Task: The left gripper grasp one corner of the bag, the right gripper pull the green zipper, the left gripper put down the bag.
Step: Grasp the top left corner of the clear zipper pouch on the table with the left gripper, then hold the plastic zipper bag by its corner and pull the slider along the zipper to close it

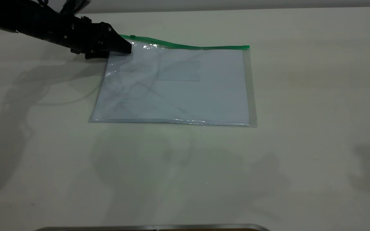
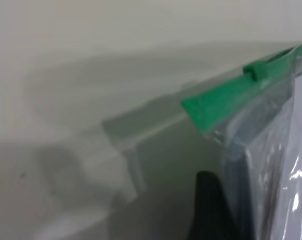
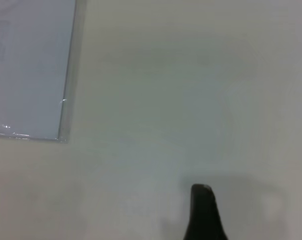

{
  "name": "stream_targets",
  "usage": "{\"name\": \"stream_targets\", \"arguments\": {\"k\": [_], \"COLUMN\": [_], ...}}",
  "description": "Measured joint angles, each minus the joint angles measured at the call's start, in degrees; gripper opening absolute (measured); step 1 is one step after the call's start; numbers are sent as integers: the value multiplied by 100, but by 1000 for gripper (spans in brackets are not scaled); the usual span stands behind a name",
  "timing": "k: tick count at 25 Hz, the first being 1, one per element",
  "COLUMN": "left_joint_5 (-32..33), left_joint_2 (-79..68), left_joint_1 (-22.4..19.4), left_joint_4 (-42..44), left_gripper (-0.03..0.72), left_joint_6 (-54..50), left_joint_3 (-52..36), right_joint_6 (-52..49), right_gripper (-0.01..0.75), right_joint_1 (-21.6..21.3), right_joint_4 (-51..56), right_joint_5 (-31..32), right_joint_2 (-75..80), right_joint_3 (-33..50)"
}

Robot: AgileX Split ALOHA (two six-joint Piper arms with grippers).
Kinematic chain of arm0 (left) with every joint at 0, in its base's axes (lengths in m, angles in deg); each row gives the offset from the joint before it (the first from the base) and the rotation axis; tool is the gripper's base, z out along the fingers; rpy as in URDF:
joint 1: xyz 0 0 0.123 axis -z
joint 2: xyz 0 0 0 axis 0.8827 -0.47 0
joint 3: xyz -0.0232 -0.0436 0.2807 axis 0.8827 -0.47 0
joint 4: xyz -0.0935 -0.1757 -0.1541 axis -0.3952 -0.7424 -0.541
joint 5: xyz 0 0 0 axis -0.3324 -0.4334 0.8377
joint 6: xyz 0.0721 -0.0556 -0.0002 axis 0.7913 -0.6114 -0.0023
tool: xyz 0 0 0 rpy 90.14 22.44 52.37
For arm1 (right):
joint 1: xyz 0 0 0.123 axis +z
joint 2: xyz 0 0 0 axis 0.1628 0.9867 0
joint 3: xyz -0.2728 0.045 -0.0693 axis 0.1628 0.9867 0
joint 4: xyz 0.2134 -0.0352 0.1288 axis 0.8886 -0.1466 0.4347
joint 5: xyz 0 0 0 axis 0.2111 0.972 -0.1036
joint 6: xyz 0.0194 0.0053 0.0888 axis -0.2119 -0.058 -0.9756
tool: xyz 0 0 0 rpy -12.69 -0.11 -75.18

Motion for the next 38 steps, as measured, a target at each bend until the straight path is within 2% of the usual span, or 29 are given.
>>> {"name": "stream_targets", "arguments": {"k": [4,9,10,17,21,26,32,38], "left_joint_5": [115,303,371,1204,1779,2200,2212,1921], "left_joint_2": [0,0,0,62,183,239,239,239], "left_joint_1": [0,0,0,0,0,48,389,758], "left_joint_4": [-41,-43,-43,192,404,659,1236,1564], "left_gripper": [370,76,55,53,53,53,53,53], "left_joint_6": [217,781,967,3203,3730,4366,4768,4794], "left_joint_3": [0,0,0,34,65,76,76,174], "right_joint_6": [0,70,171,1141,1936,2945,4029,4738], "right_gripper": [571,571,571,571,571,571,571,571], "right_joint_1": [0,0,0,0,0,107,849,1672], "right_joint_4": [0,0,0,210,643,1371,2033,2493], "right_joint_5": [-22,-197,-218,-896,-1447,-1588,-1633,-1644], "right_joint_2": [0,0,0,523,1249,2396,3711,4824], "right_joint_3": [0,0,0,0,-12,-334,-1192,-2187]}}
